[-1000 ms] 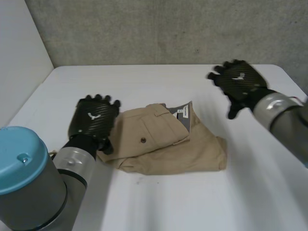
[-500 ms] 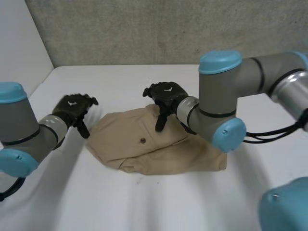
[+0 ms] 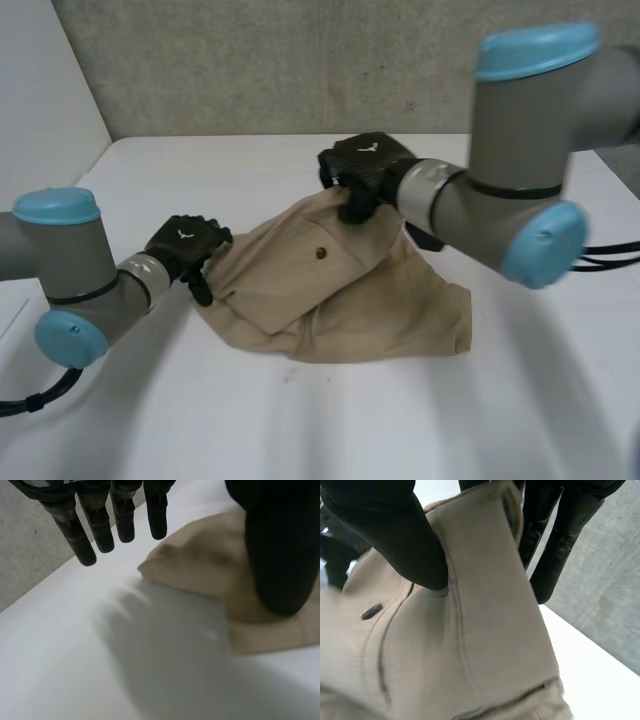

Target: Fold the shorts.

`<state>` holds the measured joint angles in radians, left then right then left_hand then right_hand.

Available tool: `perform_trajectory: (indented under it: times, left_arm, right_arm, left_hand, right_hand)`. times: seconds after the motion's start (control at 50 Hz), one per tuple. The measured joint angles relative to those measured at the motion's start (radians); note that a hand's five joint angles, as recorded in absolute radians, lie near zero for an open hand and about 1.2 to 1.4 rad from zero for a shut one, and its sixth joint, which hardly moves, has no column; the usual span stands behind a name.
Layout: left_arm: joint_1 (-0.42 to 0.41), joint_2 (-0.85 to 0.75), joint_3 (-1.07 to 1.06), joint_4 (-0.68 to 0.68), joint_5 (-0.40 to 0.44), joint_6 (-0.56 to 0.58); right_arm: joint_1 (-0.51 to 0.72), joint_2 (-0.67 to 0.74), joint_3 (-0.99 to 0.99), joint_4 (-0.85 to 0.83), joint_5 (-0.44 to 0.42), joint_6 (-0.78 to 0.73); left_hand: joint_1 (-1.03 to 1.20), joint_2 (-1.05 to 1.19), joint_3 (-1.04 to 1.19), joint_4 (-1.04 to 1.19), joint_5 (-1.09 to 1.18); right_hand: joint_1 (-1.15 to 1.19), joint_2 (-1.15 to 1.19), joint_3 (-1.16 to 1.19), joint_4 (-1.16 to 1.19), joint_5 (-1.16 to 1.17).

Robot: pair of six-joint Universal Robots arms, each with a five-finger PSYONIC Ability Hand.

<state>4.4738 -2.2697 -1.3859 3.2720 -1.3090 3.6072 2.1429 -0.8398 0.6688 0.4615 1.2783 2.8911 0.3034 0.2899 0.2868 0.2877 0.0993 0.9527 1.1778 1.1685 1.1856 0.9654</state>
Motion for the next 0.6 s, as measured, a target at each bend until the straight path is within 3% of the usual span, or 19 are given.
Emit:
perform_trajectory:
  times: [0.2,0.4,0.44,0.48,0.5,0.52,0.54,0.56,0.6]
  left_arm:
    - [-0.041,0.015,-0.001,0.024,0.007,-0.039]
    - [-0.075,0.018,-0.006,0.059,0.013,-0.055]
    - [-0.081,0.012,-0.002,0.070,0.013,-0.053]
    - [-0.087,0.001,0.007,0.079,0.012,-0.051]
    - [-0.087,0.001,0.007,0.079,0.012,-0.051]
    - [-0.091,-0.010,0.021,0.089,0.008,-0.048]
    - [-0.093,-0.014,0.027,0.092,0.005,-0.047]
    - [-0.095,-0.021,0.039,0.097,0.000,-0.046]
    - [-0.099,-0.032,0.071,0.112,-0.018,-0.044]
  right_arm:
    - [-0.086,-0.254,0.443,-0.020,0.011,-0.278]
    - [-0.153,-0.395,0.667,-0.096,0.000,-0.295]
    - [-0.167,-0.411,0.693,-0.118,0.000,-0.294]
    - [-0.176,-0.417,0.702,-0.136,0.002,-0.295]
    - [-0.176,-0.417,0.702,-0.136,0.002,-0.295]
    - [-0.182,-0.418,0.701,-0.151,0.005,-0.297]
    - [-0.185,-0.418,0.699,-0.157,0.006,-0.298]
    - [-0.188,-0.417,0.692,-0.165,0.008,-0.300]
    - [-0.192,-0.413,0.673,-0.185,0.013,-0.302]
  left_hand:
    - [0.000,0.000,0.000,0.000,0.000]
    - [0.009,0.025,0.023,0.021,0.040]
    - [0.092,0.104,0.099,0.099,0.117]
    - [0.452,0.408,0.408,0.411,0.421]
    - [0.452,0.408,0.408,0.411,0.421]
    - [0.716,0.675,0.672,0.659,0.664]
    - [0.716,0.675,0.672,0.659,0.664]
    - [0.851,0.843,0.840,0.840,0.840]
    - [0.851,0.890,0.888,0.896,0.863]
  right_hand:
    - [0.009,0.000,0.006,0.003,0.011]
    - [0.009,0.000,0.006,0.003,0.011]
    - [0.018,0.000,0.006,0.003,0.011]
    - [0.018,0.000,0.006,0.003,0.011]
    - [0.018,0.000,0.006,0.003,0.011]
    - [0.018,0.000,0.006,0.003,0.011]
    - [0.018,0.000,0.006,0.003,0.011]
    - [0.018,0.000,0.006,0.003,0.011]
    - [0.018,0.000,0.006,0.003,0.011]
